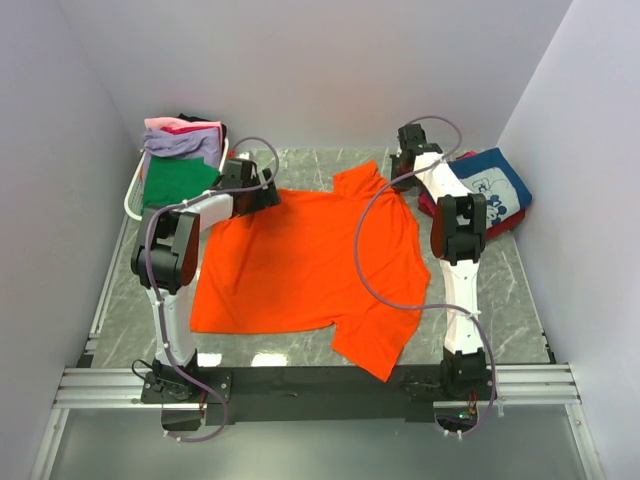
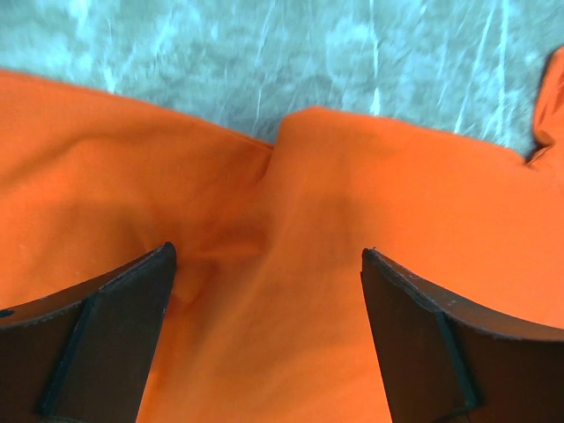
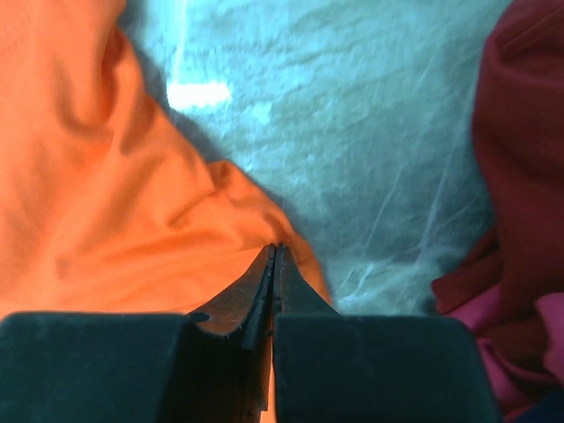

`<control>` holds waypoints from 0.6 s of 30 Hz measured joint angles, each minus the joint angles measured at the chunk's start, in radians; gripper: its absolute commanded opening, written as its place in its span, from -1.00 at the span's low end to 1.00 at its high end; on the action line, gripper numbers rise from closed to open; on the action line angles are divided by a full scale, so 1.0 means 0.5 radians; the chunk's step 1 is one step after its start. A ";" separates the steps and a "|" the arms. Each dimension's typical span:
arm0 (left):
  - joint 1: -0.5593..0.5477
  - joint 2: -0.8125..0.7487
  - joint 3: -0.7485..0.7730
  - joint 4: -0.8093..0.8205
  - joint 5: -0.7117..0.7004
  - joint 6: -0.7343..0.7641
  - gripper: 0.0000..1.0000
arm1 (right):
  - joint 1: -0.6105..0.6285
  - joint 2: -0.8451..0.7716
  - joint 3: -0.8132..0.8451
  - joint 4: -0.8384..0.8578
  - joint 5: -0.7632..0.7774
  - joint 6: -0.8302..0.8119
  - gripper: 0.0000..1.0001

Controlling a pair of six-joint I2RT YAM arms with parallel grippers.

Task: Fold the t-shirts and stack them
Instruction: Flatten the tshirt out

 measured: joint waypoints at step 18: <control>0.017 0.200 0.372 -0.045 0.034 -0.003 0.84 | -0.138 0.076 0.239 -0.023 0.033 0.017 -1.00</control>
